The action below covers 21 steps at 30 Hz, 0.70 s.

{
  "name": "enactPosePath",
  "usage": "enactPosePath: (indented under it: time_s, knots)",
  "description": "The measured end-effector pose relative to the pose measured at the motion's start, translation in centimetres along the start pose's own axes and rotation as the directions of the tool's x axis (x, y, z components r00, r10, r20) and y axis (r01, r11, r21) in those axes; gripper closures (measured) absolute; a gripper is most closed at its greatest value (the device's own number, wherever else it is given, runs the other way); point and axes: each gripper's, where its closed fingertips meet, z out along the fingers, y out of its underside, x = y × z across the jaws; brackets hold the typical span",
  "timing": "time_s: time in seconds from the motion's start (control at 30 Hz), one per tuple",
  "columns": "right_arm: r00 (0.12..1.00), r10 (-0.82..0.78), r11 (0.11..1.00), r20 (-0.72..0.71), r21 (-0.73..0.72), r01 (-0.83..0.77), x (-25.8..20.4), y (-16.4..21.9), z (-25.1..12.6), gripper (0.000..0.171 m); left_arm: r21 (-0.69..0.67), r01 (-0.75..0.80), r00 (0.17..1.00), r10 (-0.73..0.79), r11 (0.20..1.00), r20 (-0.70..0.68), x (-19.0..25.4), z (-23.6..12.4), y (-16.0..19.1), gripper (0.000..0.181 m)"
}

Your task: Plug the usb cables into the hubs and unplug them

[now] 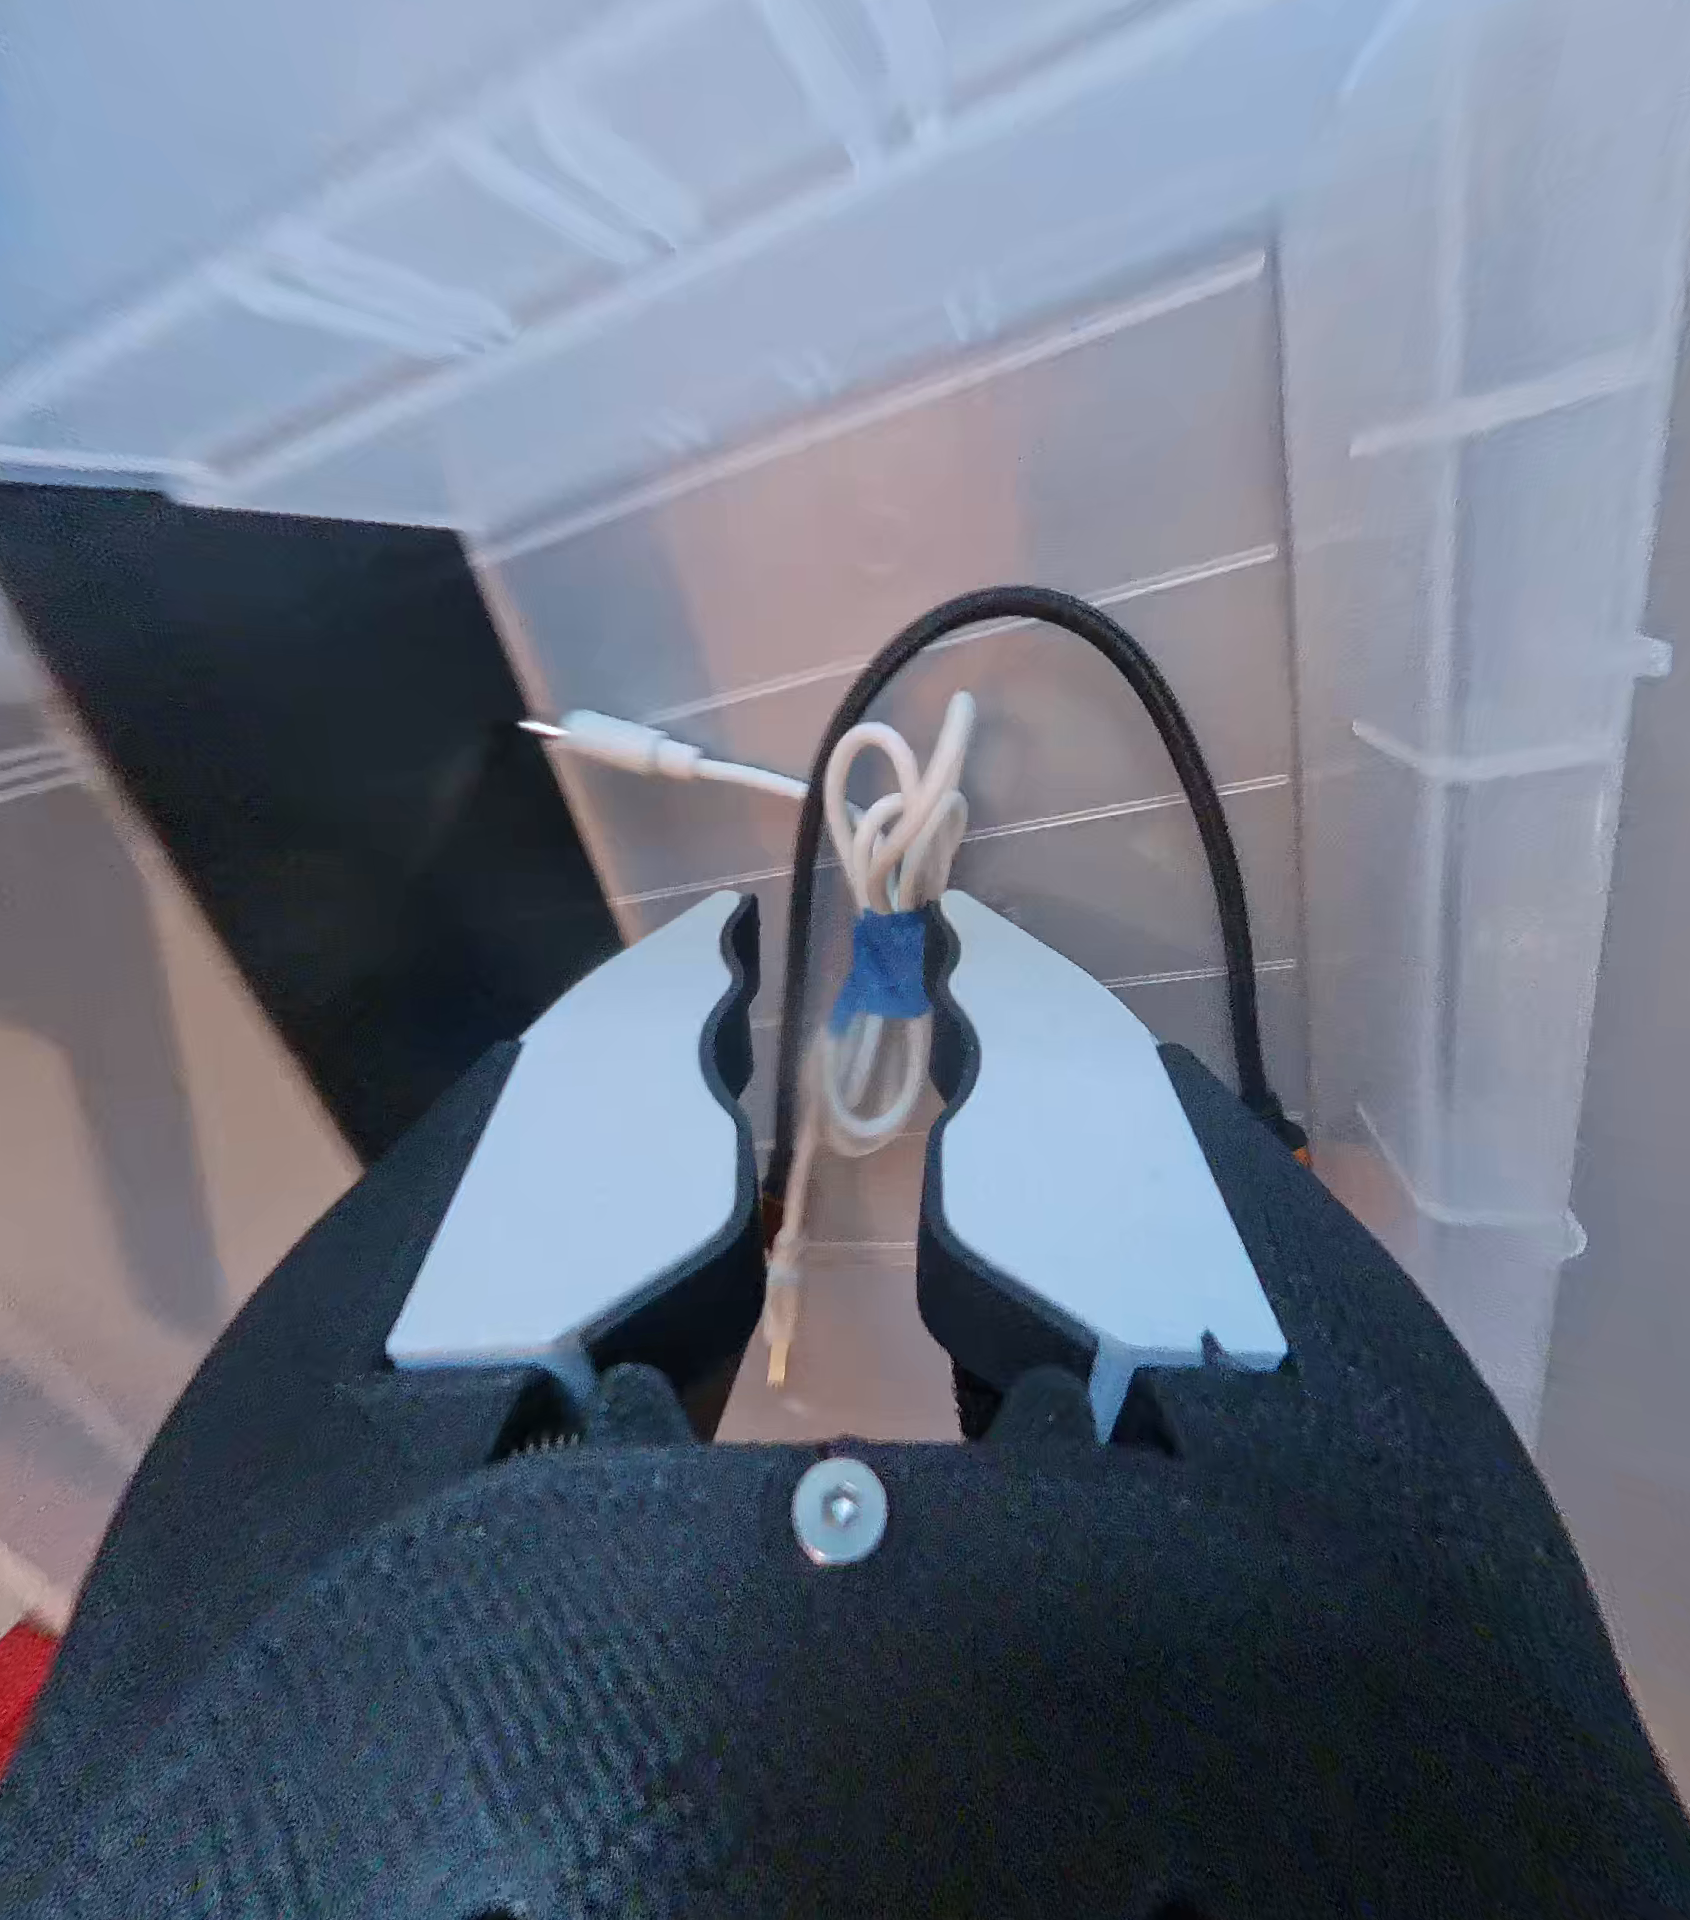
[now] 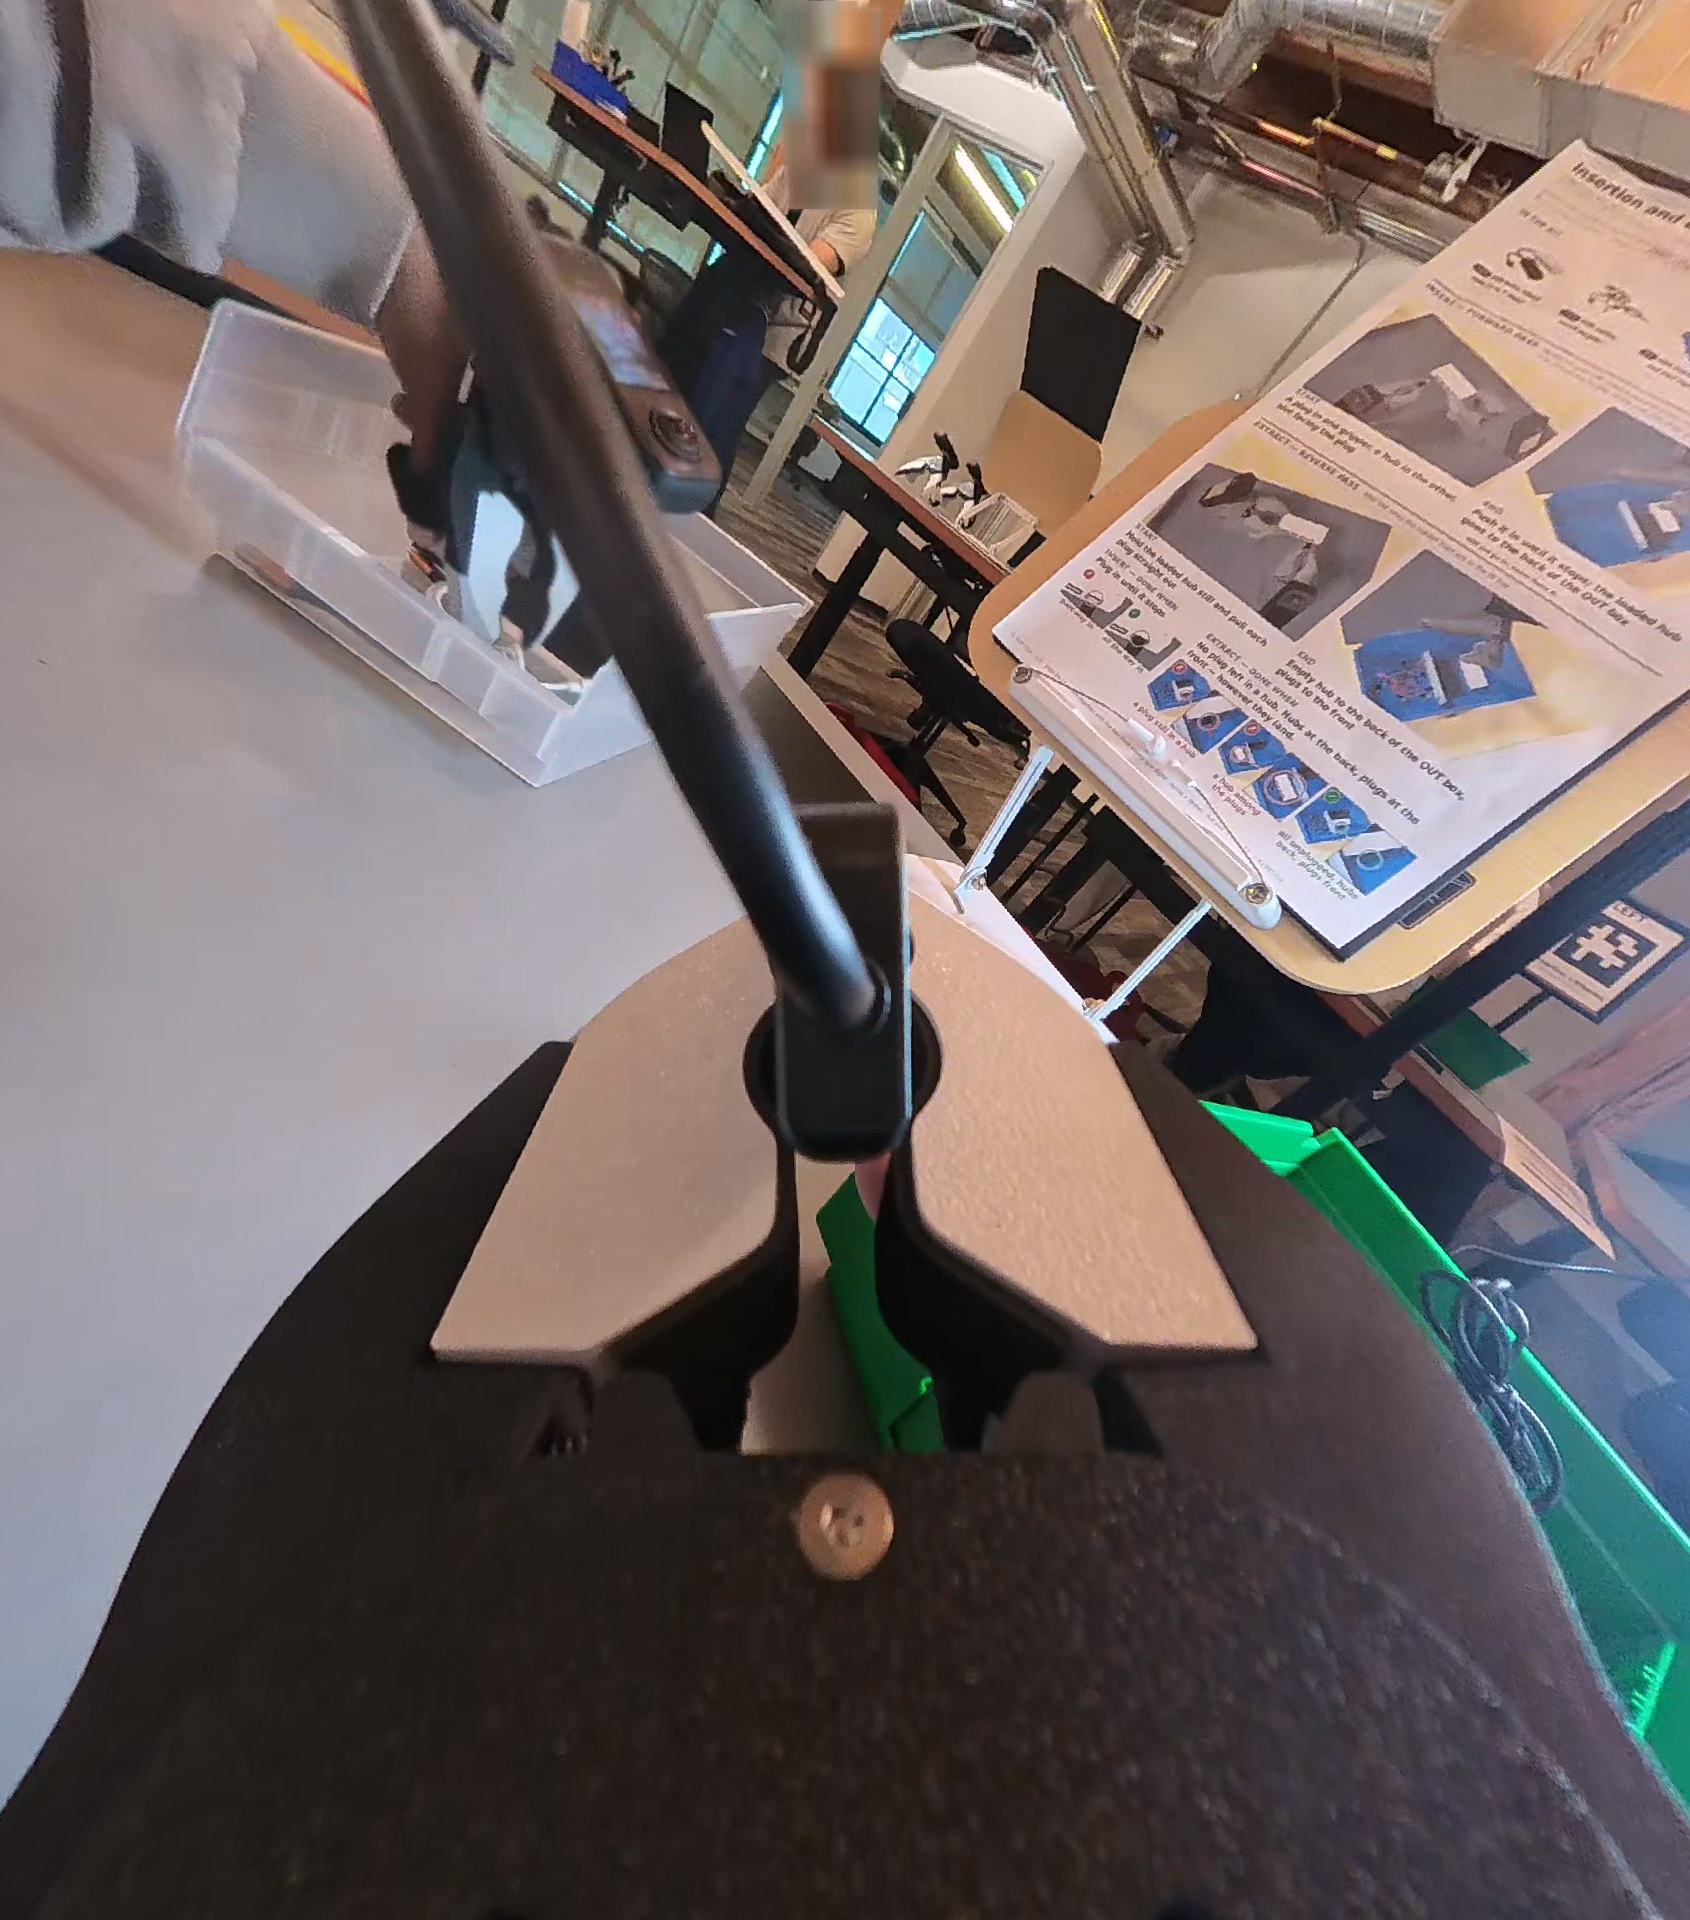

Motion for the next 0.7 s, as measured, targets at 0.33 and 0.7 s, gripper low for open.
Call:
enactPosePath:
  time_s: [0.33, 0.7]
  knots:
    - [0.996, 0.084, 0.996, -0.012, 0.039, -0.083, 1.3, -0.4, -0.6, 0.16, 0.177, 0.031, 0.979, 0.006, 0.984, -0.205, 2.8, -4.7, -0.4, 0.167]
    - [0.986, 0.166, 0.984, 0.005, 0.061, -0.166, 1.7, -0.5, -0.8, 0.16, 0.405, 0.445, 0.775, -0.118, 0.799, -0.621, 2.6, -14.3, -0.3, 0.167]
